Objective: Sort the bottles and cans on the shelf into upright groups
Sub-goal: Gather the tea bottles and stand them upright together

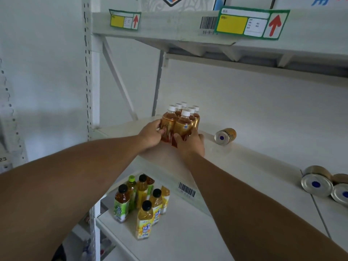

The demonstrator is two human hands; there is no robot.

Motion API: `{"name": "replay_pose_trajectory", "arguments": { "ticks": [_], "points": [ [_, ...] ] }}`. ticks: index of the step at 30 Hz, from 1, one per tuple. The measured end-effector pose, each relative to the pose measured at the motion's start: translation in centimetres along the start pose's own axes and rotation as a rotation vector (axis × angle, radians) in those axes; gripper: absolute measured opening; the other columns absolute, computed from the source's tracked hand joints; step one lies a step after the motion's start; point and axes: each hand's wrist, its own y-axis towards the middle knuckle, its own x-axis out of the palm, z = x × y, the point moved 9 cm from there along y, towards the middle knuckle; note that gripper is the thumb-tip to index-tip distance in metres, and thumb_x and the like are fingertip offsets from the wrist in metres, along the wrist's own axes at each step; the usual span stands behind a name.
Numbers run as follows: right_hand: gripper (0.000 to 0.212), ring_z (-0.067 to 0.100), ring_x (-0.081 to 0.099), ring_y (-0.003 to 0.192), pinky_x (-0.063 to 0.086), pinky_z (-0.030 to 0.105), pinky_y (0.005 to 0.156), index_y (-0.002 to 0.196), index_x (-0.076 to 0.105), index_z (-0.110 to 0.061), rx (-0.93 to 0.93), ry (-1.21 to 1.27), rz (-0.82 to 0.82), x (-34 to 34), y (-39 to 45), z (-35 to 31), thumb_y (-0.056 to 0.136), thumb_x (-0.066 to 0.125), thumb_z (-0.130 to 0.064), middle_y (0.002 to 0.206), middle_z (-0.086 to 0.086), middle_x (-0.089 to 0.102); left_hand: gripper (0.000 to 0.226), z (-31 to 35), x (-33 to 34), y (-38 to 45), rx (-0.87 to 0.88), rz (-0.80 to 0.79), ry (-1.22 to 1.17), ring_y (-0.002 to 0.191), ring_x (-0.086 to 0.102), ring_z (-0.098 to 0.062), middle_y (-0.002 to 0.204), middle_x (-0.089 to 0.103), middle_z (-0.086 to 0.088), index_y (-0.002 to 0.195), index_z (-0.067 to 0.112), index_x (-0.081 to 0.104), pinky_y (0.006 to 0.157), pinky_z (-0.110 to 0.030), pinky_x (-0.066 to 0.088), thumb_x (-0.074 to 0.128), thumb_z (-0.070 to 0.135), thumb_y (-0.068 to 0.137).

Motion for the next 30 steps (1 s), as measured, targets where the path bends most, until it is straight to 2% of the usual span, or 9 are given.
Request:
{"name": "replay_pose_trajectory", "arguments": {
  "ticks": [3, 8, 10, 13, 17, 20, 24, 30],
  "points": [
    [0.057, 0.031, 0.060, 0.124, 0.051, 0.050, 0.107, 0.146, 0.052, -0.020, -0.010, -0.085, -0.013, 0.4, 0.1, 0.2, 0.101, 0.062, -0.054, 0.138, 0.006, 0.054, 0.045, -0.4, 0.2, 0.1, -0.007, -0.002, 0.002, 0.147, 0.051, -0.027, 0.156, 0.059, -0.008, 0.155, 0.018, 0.055, 0.123, -0.046, 0.039, 0.049, 0.010, 0.112],
    [0.059, 0.032, 0.058, 0.128, 0.049, 0.052, 0.109, 0.148, 0.050, -0.019, -0.018, -0.098, -0.033, 0.5, 0.1, 0.2, 0.103, 0.058, -0.056, 0.141, 0.008, 0.054, 0.045, -0.6, 0.5, 0.2, -0.024, -0.027, -0.024, 0.145, 0.052, -0.028, 0.154, 0.060, -0.007, 0.156, 0.020, 0.053, 0.122, -0.047, 0.040, 0.046, 0.011, 0.112],
    [0.063, 0.032, 0.057, 0.129, 0.048, 0.052, 0.110, 0.150, 0.048, -0.019, -0.022, -0.080, -0.045, 0.5, 0.0, 0.2, 0.101, 0.060, -0.057, 0.141, 0.008, 0.052, 0.054, -0.6, 0.7, 0.0, -0.038, -0.050, -0.039, 0.149, 0.048, -0.028, 0.160, 0.054, -0.007, 0.163, 0.021, 0.042, 0.124, -0.047, 0.037, 0.051, 0.014, 0.110],
    [0.079, 0.031, 0.055, 0.130, 0.047, 0.053, 0.112, 0.156, 0.041, -0.019, -0.013, 0.045, -0.075, 0.1, -0.2, 0.2, 0.094, 0.069, -0.060, 0.142, 0.007, 0.045, 0.083, -0.7, 0.4, -0.9, -0.079, -0.057, -0.046, 0.157, 0.037, -0.030, 0.171, 0.035, -0.009, 0.172, 0.018, 0.017, 0.127, -0.048, 0.033, 0.063, 0.023, 0.104],
    [0.085, 0.030, 0.046, 0.138, 0.044, 0.046, 0.111, 0.160, 0.034, -0.019, -0.045, 0.082, -0.099, -1.6, -0.4, 0.5, 0.093, 0.073, -0.055, 0.148, 0.008, 0.040, 0.089, 0.1, -1.5, -3.0, 0.010, -0.013, 0.240, 0.158, 0.033, -0.032, 0.176, 0.021, -0.009, 0.172, 0.025, 0.009, 0.123, -0.048, 0.032, 0.062, 0.042, 0.103],
    [0.088, 0.032, 0.043, 0.142, 0.041, 0.050, 0.114, 0.161, 0.033, -0.023, -0.121, -0.026, -0.146, -3.2, -0.7, 0.7, 0.091, 0.072, -0.059, 0.153, 0.009, 0.039, 0.089, 1.2, -3.1, -4.5, 0.035, 0.009, 0.418, 0.158, 0.034, -0.032, 0.178, 0.017, -0.008, 0.172, 0.027, 0.005, 0.121, -0.051, 0.036, 0.058, 0.050, 0.103],
    [0.090, 0.030, 0.036, 0.147, 0.040, 0.052, 0.113, 0.162, 0.030, -0.030, -0.289, -0.266, -0.234, -5.3, -1.6, 0.8, 0.088, 0.064, -0.068, 0.156, 0.006, 0.041, 0.087, 3.1, -4.8, -6.6, 0.035, 0.050, 0.522, 0.156, 0.038, -0.031, 0.177, 0.020, -0.006, 0.171, 0.030, 0.007, 0.119, -0.052, 0.041, 0.055, 0.056, 0.103],
    [0.097, 0.033, 0.028, 0.156, 0.039, 0.057, 0.119, 0.169, 0.021, -0.028, -0.328, -0.427, -0.329, -8.1, -3.1, 2.5, 0.092, 0.060, -0.072, 0.170, 0.009, 0.028, 0.088, 4.9, -4.5, -9.4, -0.008, 0.075, 0.599, 0.155, 0.038, -0.030, 0.174, 0.028, -0.006, 0.170, 0.030, 0.011, 0.118, -0.055, 0.042, 0.056, 0.061, 0.100]
  ]
}}
